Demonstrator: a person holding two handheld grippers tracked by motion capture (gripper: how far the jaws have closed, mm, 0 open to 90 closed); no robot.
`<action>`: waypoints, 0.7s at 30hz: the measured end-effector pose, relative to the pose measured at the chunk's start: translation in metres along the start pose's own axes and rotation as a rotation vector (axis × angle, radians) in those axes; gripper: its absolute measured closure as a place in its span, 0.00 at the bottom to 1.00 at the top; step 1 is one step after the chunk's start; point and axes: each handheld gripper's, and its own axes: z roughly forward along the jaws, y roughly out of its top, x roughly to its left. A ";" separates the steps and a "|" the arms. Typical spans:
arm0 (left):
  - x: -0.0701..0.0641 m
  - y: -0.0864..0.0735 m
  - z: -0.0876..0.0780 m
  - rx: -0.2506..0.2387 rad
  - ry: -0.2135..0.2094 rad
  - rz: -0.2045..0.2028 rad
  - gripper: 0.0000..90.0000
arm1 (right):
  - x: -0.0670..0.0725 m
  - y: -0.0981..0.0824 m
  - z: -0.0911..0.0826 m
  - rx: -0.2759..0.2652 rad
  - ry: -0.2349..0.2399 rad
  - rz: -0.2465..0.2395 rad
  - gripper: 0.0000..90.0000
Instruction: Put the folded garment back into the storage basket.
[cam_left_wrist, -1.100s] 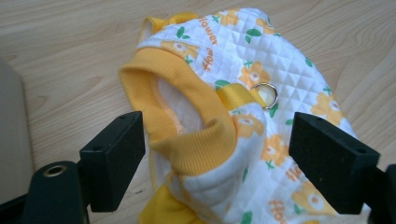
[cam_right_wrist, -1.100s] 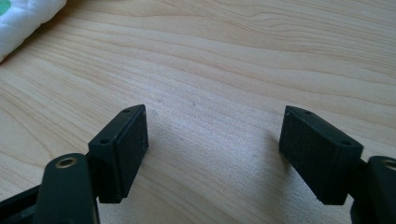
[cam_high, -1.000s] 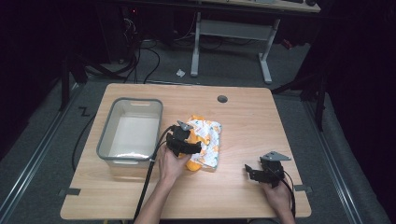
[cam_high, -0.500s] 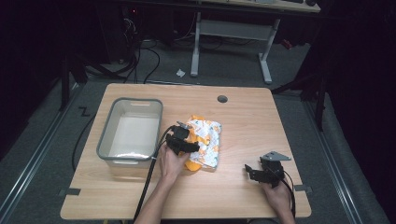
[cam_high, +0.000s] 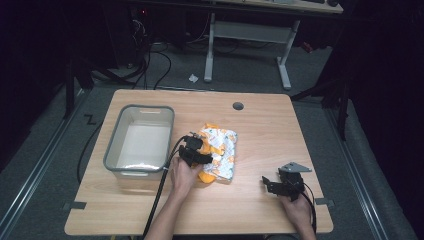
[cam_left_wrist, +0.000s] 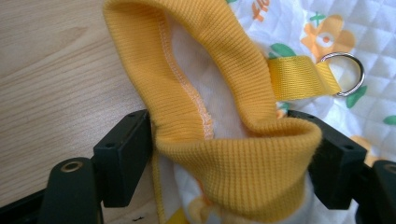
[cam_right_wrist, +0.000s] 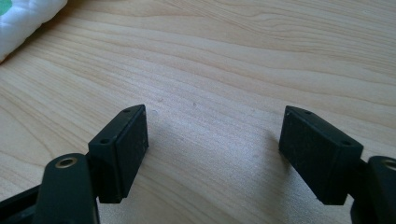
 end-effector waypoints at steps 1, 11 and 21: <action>0.000 0.000 0.000 0.002 0.002 0.005 0.28 | 0.000 0.000 0.000 0.000 0.000 0.000 0.27; -0.006 -0.001 -0.004 -0.011 -0.067 0.048 0.63 | 0.000 0.000 0.000 0.000 0.001 0.000 0.27; -0.003 -0.001 -0.004 -0.013 -0.143 0.040 0.82 | 0.000 0.000 0.000 0.000 0.001 0.000 0.27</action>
